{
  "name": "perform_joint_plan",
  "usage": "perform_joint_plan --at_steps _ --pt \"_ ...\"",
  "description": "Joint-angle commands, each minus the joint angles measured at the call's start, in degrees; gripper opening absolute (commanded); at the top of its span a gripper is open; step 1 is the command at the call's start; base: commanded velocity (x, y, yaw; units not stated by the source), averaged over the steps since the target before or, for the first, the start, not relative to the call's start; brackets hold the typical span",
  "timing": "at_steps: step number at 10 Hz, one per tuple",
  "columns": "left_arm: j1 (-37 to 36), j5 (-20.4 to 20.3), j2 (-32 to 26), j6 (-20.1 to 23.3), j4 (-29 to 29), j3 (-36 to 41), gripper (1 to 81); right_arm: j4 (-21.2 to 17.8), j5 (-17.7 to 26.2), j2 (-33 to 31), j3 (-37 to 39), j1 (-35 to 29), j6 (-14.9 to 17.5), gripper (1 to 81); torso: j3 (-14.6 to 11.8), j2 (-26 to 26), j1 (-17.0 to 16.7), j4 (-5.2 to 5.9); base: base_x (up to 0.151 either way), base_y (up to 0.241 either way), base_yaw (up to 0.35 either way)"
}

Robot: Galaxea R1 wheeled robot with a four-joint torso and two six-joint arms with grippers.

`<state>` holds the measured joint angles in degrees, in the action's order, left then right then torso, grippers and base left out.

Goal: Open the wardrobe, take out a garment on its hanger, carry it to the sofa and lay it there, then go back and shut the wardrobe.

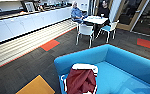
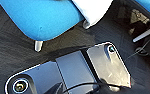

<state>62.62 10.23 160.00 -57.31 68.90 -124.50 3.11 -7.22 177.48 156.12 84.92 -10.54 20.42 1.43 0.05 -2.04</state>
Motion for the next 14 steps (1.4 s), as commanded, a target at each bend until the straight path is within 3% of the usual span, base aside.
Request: perform_joint_plan --at_steps 1,4,5,6,7,14 --pt "0.86 1.2 -2.93 0.18 1.5 1.28 81.1 0.49 3.96 0.44 -0.39 0.04 0.26 81.1 -2.54 0.0 0.0 0.0 0.0 0.0 0.0" --pt "6.59 0.51 -3.19 0.18 1.41 -3.02 81.1 0.49 3.96 0.44 -0.39 -0.05 0.26 81.1 -6.24 0.05 -0.05 0.0 0.0 0.0 0.0" --pt "8.35 -2.32 -3.28 0.18 1.24 -4.79 81.1 0.49 3.96 0.44 -0.39 0.03 0.26 81.1 -7.52 0.09 -0.05 0.0 0.0 0.0 0.0" --pt "9.75 -6.16 -3.02 0.09 0.88 -7.58 81.1 0.49 3.96 0.44 -0.39 0.03 0.26 81.1 -5.86 0.11 -0.05 0.0 0.0 0.0 0.0" --pt "11.24 -8.46 -2.15 0.09 0.8 -9.95 81.1 0.58 3.96 0.44 -0.39 -0.05 0.26 81.1 -6.64 0.15 -0.05 0.0 0.0 0.0 0.0" --pt "15.65 -8.65 2.26 0.09 0.97 -14.98 81.1 0.67 3.96 0.53 -0.31 -0.05 0.26 81.1 -7.01 0.22 -0.05 0.0 0.0 0.0 0.0"
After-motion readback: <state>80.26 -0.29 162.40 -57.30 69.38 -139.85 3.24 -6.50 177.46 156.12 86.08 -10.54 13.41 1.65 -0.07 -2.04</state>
